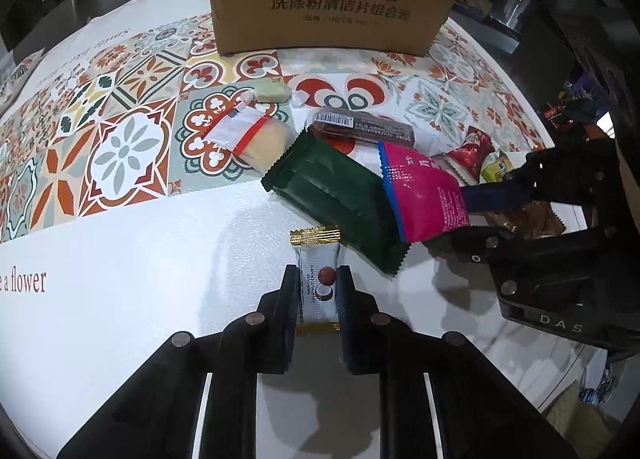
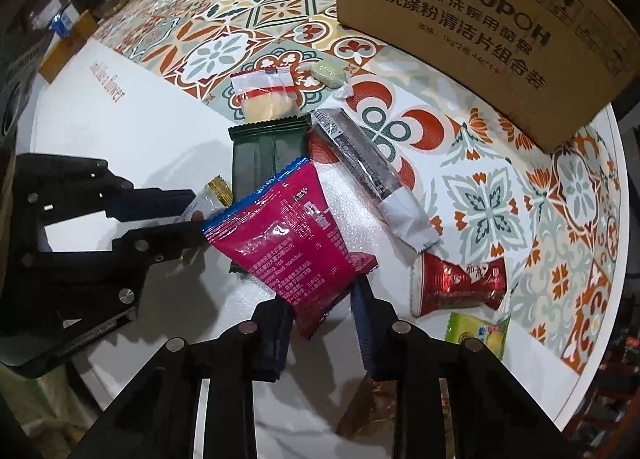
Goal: Organize snacks
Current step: 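Grasp the gold-ended candy bar with the left tool while the right tool grasps the pink packet, then lift both held snacks and carry them over the cardboard box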
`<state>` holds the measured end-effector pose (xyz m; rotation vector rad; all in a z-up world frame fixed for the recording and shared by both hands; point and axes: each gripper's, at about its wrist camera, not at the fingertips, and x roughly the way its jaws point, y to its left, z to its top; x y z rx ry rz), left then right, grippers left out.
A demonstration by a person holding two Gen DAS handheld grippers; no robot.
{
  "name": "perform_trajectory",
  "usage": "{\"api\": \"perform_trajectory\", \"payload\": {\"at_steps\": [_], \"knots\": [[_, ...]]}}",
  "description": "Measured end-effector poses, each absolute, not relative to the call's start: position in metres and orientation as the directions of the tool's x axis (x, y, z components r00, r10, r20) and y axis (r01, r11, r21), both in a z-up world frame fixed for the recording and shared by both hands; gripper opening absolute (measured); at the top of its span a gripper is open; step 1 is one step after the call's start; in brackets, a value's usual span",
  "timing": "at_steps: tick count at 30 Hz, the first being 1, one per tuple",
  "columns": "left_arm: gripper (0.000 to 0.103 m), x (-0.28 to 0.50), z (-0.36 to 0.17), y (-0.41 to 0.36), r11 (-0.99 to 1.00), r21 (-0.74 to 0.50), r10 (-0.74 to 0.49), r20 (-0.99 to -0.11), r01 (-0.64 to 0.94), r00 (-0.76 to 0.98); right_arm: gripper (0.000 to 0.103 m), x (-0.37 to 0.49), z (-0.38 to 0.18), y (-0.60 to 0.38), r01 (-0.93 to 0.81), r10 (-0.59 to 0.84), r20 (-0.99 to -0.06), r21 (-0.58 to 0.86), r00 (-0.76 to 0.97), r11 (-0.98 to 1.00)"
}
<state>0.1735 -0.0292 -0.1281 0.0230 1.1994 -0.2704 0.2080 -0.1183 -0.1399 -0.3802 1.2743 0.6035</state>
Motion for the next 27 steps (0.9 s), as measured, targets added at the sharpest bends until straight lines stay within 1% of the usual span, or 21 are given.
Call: {"api": "perform_trajectory", "payload": {"at_steps": [10,17,27], "knots": [[0.019,0.169,-0.095,-0.028,0.968,-0.132,-0.212,-0.884,0.211,0.418,0.029,0.205,-0.12,-0.132,-0.522,0.279,-0.932,0.123,0.231,0.844],[0.019,0.172,-0.075,-0.026,0.968,-0.131,-0.219,-0.857,0.213,0.467,0.029,0.205,-0.101,-0.134,-0.49,0.308,-0.905,0.134,0.293,0.862],[0.019,0.179,-0.027,-0.023,0.971,-0.093,-0.208,-0.779,0.219,0.591,0.029,0.206,-0.061,-0.144,-0.439,0.336,-0.841,0.134,0.423,0.888]]}}
